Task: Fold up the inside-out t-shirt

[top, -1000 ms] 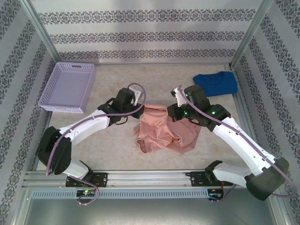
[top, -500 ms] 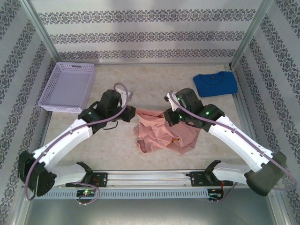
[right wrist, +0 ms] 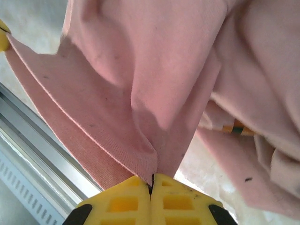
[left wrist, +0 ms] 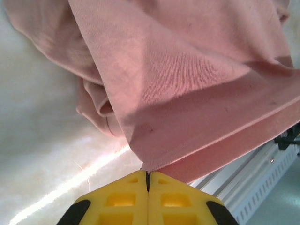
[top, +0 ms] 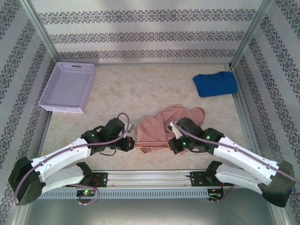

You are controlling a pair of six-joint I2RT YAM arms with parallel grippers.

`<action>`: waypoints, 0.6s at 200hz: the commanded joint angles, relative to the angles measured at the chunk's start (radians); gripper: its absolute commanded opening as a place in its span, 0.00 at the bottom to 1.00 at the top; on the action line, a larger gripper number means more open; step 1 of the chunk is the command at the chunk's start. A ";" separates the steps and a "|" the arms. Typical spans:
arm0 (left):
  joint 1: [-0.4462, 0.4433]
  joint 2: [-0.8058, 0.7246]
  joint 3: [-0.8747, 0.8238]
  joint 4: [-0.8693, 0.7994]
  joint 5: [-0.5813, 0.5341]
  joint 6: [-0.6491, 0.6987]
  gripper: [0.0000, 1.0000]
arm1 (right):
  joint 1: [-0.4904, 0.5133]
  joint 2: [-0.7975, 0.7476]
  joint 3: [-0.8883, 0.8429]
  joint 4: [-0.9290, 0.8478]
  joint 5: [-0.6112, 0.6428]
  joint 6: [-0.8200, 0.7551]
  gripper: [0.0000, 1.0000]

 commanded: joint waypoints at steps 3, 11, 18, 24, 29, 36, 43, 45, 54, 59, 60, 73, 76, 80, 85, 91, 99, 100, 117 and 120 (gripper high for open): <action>-0.024 0.023 -0.023 -0.001 0.023 -0.059 0.19 | 0.042 -0.016 -0.052 -0.034 0.020 0.081 0.23; -0.024 0.021 -0.018 -0.017 0.029 -0.052 0.27 | 0.052 -0.027 -0.048 -0.051 0.025 0.084 0.30; -0.024 0.012 -0.012 -0.032 0.036 -0.044 0.35 | 0.056 -0.039 -0.042 -0.045 0.017 0.079 0.34; -0.024 0.002 -0.007 -0.044 0.041 -0.033 0.42 | 0.056 -0.048 -0.033 -0.047 0.020 0.075 0.36; -0.023 -0.008 0.001 -0.057 0.041 -0.022 0.47 | 0.055 -0.055 -0.019 -0.051 0.031 0.071 0.39; -0.024 -0.020 0.013 -0.077 0.030 -0.002 0.53 | 0.054 -0.060 0.000 -0.054 0.052 0.064 0.42; -0.022 -0.028 0.026 -0.087 0.011 0.017 0.56 | 0.051 -0.063 0.013 -0.044 0.071 0.054 0.43; -0.021 -0.030 0.030 -0.090 0.003 0.022 0.56 | 0.048 -0.063 0.017 -0.035 0.075 0.049 0.43; -0.013 -0.029 0.050 -0.090 -0.045 0.044 0.60 | 0.021 -0.054 0.036 0.010 0.084 0.015 0.46; -0.002 -0.020 0.065 -0.088 -0.082 0.054 0.63 | -0.010 -0.039 0.048 0.036 0.084 -0.001 0.47; 0.001 -0.017 0.069 -0.087 -0.090 0.055 0.64 | -0.017 -0.037 0.051 0.040 0.084 -0.002 0.47; 0.075 0.034 0.114 -0.053 -0.140 0.065 0.66 | -0.135 0.025 0.092 0.108 0.080 -0.029 0.49; 0.099 0.050 0.123 -0.037 -0.134 0.064 0.66 | -0.166 0.041 0.102 0.124 0.073 -0.033 0.49; 0.133 0.076 0.134 -0.012 -0.116 0.060 0.67 | -0.208 0.065 0.117 0.141 0.072 -0.037 0.50; 0.177 0.109 0.145 0.027 -0.086 0.048 0.67 | -0.255 0.090 0.137 0.162 0.072 -0.038 0.50; 0.225 0.151 0.158 0.084 -0.046 0.028 0.67 | -0.318 0.127 0.156 0.192 0.064 -0.040 0.52; 0.282 0.213 0.178 0.151 0.024 0.004 0.68 | -0.376 0.175 0.178 0.232 0.062 -0.041 0.53; 0.287 0.221 0.181 0.160 0.033 0.001 0.68 | -0.384 0.182 0.180 0.238 0.062 -0.042 0.53; 0.337 0.367 0.243 0.240 0.129 -0.036 0.70 | -0.481 0.311 0.240 0.263 0.095 -0.067 0.60; 0.338 0.392 0.257 0.245 0.143 -0.036 0.71 | -0.493 0.338 0.251 0.260 0.093 -0.073 0.60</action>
